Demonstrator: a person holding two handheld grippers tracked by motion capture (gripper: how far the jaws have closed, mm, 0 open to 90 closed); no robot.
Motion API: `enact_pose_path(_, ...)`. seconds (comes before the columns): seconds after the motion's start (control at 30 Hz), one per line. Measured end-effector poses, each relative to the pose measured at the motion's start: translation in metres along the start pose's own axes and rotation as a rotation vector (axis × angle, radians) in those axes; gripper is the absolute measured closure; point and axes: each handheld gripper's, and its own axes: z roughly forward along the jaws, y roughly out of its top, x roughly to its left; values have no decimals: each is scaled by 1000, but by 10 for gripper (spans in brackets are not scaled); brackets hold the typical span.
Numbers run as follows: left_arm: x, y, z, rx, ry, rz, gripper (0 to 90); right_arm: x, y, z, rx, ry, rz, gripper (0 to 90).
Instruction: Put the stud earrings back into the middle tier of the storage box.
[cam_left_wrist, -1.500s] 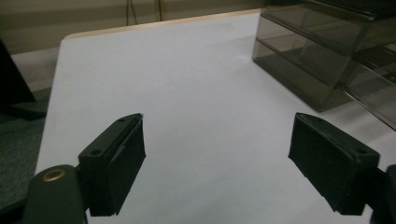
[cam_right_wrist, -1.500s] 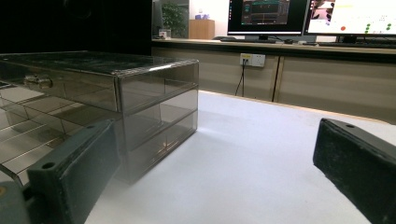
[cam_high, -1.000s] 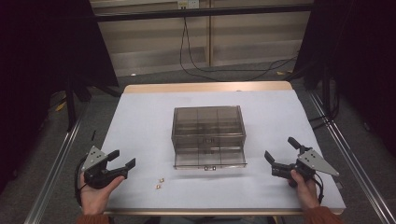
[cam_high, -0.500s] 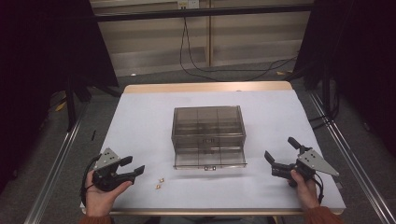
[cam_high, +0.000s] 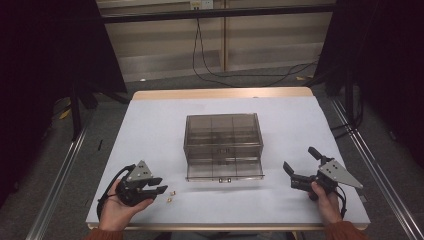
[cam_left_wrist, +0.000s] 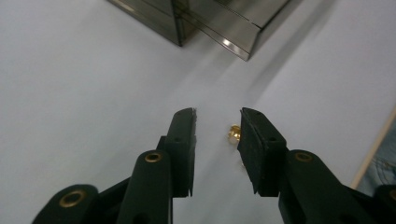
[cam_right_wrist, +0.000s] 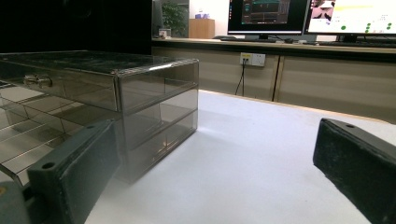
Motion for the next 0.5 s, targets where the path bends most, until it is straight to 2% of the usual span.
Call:
enact_pose_path(0.03,0,0,0,0,0,0,677,0,0,0,0,0,0,0)
enact_pose_path(0.07,0,3,4,33,-20,14,686,0,0,0,0,0,0,0)
enact_pose_path(0.1,0,3,4,33,-20,14,689,0,0,0,0,0,0,0)
enact_pose_path(0.17,2,7,7,83,-44,45,706,0,0,0,0,0,0,0)
enact_pose_path(0.23,4,10,10,96,-56,47,705,0,0,0,0,0,0,0)
enact_pose_path(0.3,4,11,12,98,-67,32,708,0,0,0,0,0,0,0)
enact_pose_path(0.33,7,13,13,128,-74,59,715,0,0,0,0,0,2,0)
enact_pose_path(0.37,7,16,19,152,-83,47,723,0,0,0,1,-1,2,0)
enact_pose_path(0.4,7,17,21,168,-84,57,732,0,0,0,1,-2,2,0)
enact_pose_path(0.5,8,17,25,178,-92,49,750,0,0,0,1,1,0,0)
